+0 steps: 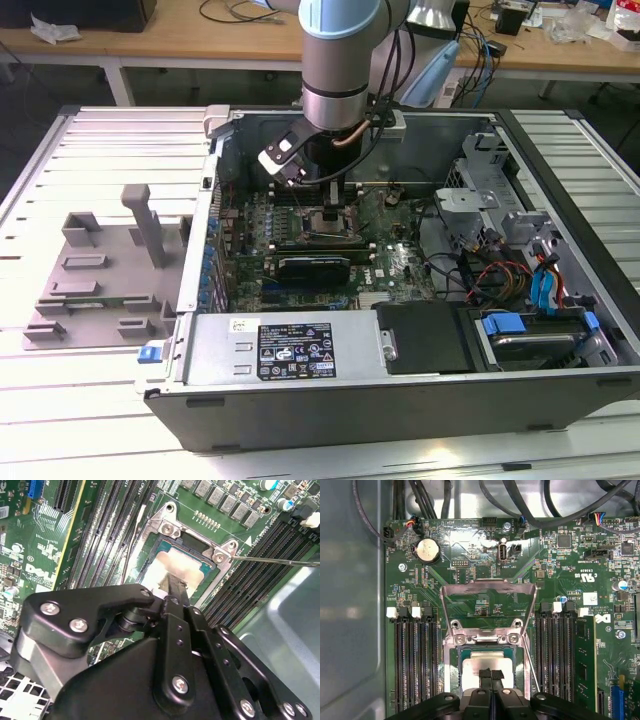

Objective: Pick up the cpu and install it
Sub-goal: 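Place the cpu into insertion slot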

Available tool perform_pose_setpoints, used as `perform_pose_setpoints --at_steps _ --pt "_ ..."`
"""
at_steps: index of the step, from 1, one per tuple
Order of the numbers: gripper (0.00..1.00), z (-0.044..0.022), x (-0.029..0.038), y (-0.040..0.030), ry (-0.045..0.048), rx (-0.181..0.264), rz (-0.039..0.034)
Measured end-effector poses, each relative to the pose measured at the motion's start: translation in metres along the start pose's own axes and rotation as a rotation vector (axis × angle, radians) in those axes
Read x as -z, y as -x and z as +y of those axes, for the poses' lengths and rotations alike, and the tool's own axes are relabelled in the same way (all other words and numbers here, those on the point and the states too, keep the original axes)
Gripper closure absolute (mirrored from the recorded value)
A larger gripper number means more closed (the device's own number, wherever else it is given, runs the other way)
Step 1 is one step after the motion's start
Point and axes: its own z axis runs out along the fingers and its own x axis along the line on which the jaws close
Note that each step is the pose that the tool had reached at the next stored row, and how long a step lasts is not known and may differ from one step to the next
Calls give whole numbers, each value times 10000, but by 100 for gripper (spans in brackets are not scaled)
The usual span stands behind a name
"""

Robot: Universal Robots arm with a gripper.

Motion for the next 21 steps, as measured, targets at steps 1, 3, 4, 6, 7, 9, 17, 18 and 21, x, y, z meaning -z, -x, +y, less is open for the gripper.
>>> perform_pose_setpoints --at_steps 1,3,4,6,7,9,17,18,21 --pt "89 -5 -3 0 1 -1 1" --pt "89 -15 -31 0 0 1 11" --pt "89 -17 -56 0 0 1 13" --pt "89 -17 -59 1 -1 0 10" --pt "89 -17 -69 0 1 0 15" --pt "89 -18 -84 0 0 0 13" --pt "89 -20 -106 1 -2 0 10" --pt "89 -20 -106 1 -3 0 9" --pt "89 -18 -94 -2 9 -1 27"
